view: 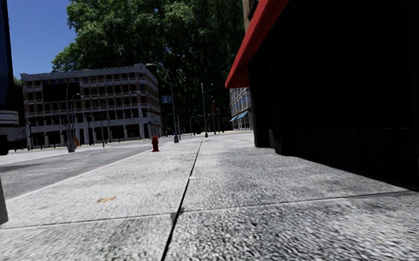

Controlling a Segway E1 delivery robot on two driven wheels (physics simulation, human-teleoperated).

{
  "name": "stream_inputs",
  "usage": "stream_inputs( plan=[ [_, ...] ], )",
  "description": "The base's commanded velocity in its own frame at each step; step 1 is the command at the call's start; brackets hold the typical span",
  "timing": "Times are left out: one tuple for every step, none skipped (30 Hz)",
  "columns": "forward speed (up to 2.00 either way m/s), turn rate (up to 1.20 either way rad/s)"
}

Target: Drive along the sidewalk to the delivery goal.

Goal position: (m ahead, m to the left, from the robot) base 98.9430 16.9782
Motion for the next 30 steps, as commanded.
stream_inputs(
  plan=[
    [2.0,0.0],
    [2.0,0.0],
    [2.0,0.0],
    [2.0,0.0],
    [2.0,0.0],
    [2.0,0.0],
    [2.0,0.0],
    [2.0,0.0],
    [2.0,0.0],
    [2.0,0.0],
    [2.0,0.0],
    [2.0,0.0],
    [2.0,0.0],
    [2.0,0.0],
    [2.0,0.0],
    [2.0,0.0],
    [2.0,0.0],
    [2.0,0.0],
    [2.0,0.0],
    [2.0,0.0],
    [2.0,0.0],
    [2.0,0.0],
    [2.0,0.0],
    [2.0,0.0],
    [2.0,0.0],
    [2.0,0.0],
    [2.0,0.0],
    [2.0,0.0],
    [2.0,0.0],
    [2.0,0.0]
  ],
)
